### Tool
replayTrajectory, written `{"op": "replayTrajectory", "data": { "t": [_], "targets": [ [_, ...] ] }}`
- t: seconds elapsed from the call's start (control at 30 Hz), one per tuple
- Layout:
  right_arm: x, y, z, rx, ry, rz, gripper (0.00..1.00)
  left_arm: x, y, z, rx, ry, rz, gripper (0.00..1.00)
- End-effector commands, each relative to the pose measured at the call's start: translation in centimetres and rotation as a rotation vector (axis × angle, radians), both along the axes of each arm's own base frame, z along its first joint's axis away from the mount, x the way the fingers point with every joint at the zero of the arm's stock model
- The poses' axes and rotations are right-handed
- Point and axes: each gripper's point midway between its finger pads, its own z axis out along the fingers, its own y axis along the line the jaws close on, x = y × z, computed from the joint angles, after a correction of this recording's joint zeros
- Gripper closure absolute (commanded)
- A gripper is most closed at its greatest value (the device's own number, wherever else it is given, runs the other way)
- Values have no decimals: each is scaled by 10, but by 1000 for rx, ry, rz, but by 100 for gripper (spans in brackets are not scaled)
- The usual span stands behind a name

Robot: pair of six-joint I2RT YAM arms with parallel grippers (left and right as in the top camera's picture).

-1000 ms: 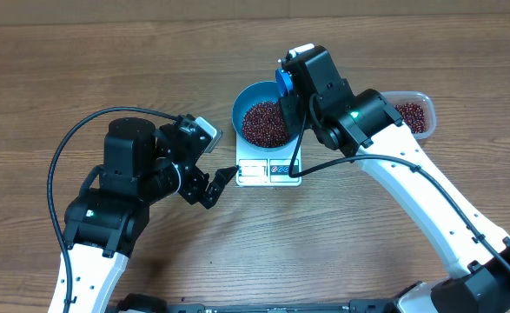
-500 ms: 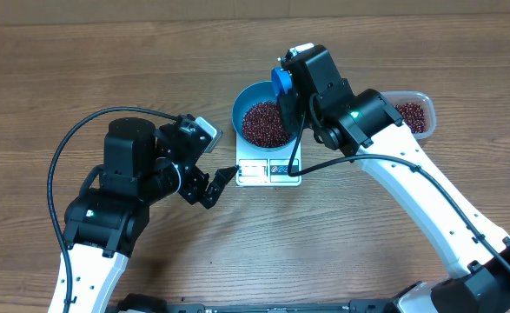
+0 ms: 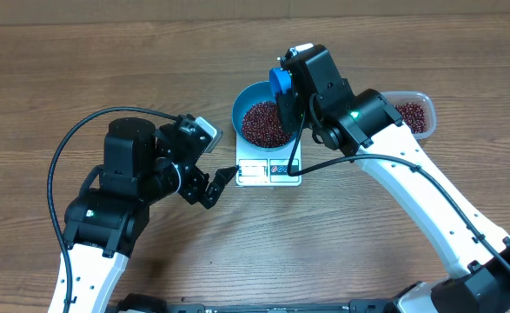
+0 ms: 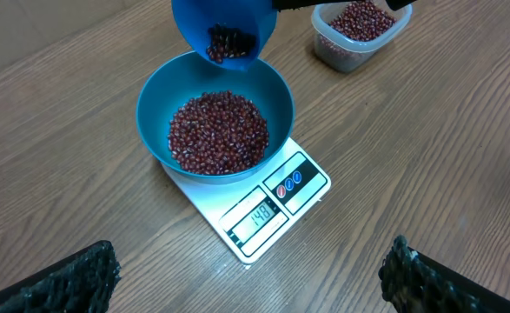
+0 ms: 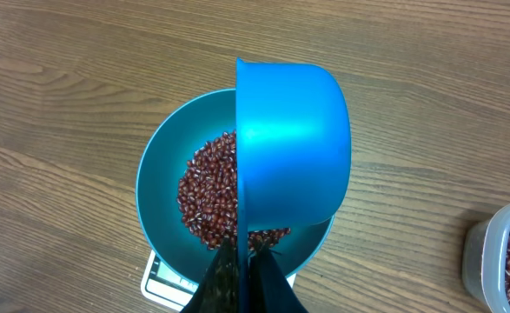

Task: Scoop item into bowl and weigh 150g on scale
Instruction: 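Hold the scoop tilted and trickle beans into the bowl slowly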

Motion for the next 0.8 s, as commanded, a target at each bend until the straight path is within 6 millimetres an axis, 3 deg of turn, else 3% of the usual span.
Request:
{"op": "replayTrajectory", "data": {
  "t": [0.0, 0.77],
  "targets": [
    [0, 3, 26, 42, -53, 1, 96, 3, -2, 11, -3, -37, -20, 0],
    [0, 1, 24, -22, -71, 65, 96, 3, -2, 11, -3, -37, -20, 0]
  ]
}}
